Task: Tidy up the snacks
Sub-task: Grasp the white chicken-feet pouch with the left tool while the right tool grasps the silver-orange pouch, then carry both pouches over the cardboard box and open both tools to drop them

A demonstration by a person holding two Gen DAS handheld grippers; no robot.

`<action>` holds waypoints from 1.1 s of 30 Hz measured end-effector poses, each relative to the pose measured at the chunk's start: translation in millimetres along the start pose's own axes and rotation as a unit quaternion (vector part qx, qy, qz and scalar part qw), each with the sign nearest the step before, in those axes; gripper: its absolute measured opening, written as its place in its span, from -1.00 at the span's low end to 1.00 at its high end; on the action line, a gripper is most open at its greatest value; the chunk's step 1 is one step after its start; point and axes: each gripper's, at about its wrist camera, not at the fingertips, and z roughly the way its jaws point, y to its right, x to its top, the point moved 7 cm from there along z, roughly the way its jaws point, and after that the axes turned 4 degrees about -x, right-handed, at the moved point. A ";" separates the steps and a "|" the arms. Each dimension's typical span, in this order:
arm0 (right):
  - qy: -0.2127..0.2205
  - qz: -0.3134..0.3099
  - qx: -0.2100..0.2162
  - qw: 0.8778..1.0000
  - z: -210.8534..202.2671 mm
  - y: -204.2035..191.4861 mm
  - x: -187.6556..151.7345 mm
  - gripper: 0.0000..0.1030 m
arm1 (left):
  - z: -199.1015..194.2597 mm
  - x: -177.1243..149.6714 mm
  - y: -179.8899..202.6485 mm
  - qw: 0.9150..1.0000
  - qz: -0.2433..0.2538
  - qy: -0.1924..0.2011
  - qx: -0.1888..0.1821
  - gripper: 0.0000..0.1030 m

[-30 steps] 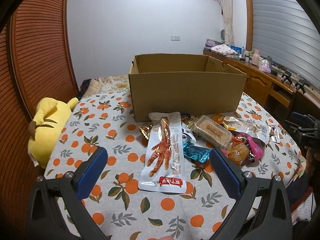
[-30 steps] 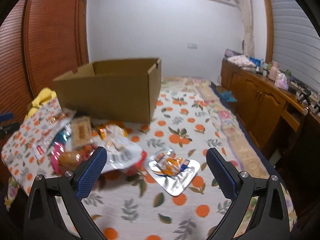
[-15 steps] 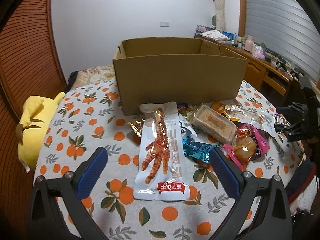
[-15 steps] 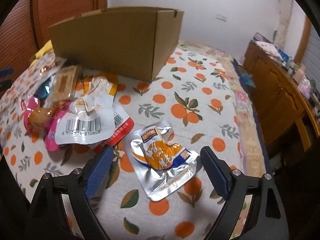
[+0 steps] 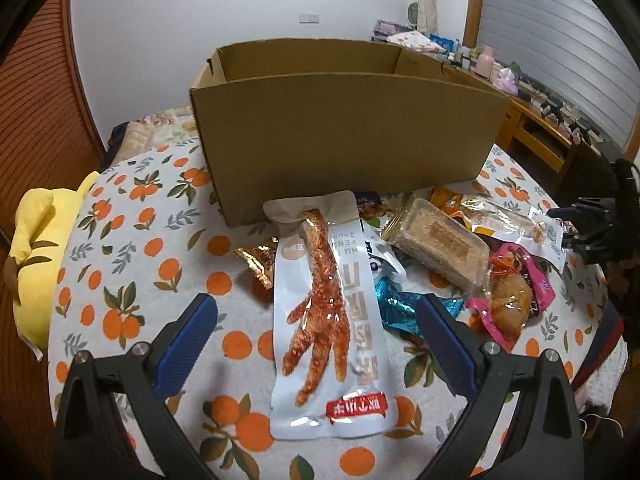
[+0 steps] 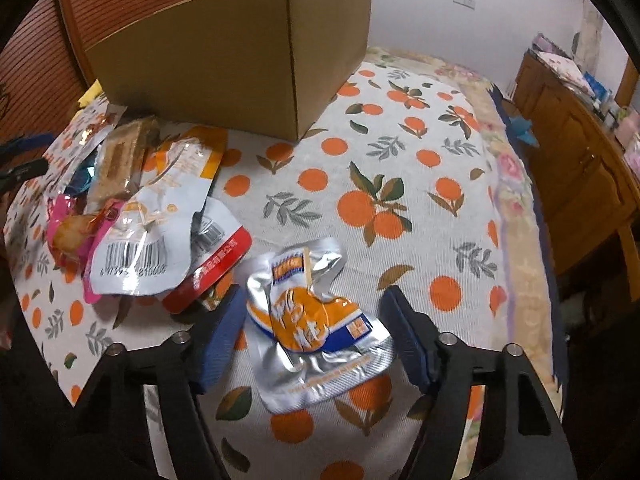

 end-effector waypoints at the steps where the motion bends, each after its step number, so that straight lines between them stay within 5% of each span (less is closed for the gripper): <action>1: 0.003 0.001 -0.002 1.000 -2.0 0.2 -0.9 0.09 | 3.9 0.4 -0.2 1.000 0.000 -0.006 0.002 0.93; 17: 0.010 0.006 0.005 1.000 -7.5 -4.8 -6.7 0.01 | 43.8 4.6 1.4 0.998 -0.009 -0.060 0.004 0.79; 24: 0.002 -0.010 0.007 1.000 -4.2 -10.4 -6.0 0.19 | 42.4 -3.5 -4.2 0.998 -0.015 -0.066 -0.011 0.26; 29: 0.004 -0.012 0.003 1.000 -2.1 -14.0 -4.1 0.29 | 31.8 -6.1 -7.8 0.998 -0.015 -0.054 -0.014 0.09; 31: 0.006 -0.011 0.000 1.000 -2.0 -13.7 -3.9 0.23 | 25.6 -8.0 -9.9 0.998 -0.020 -0.050 -0.015 0.05; 33: 0.012 -0.002 0.001 1.000 -4.9 -11.2 -3.3 -0.04 | 22.4 -11.0 -10.0 0.998 -0.016 -0.050 -0.017 -0.02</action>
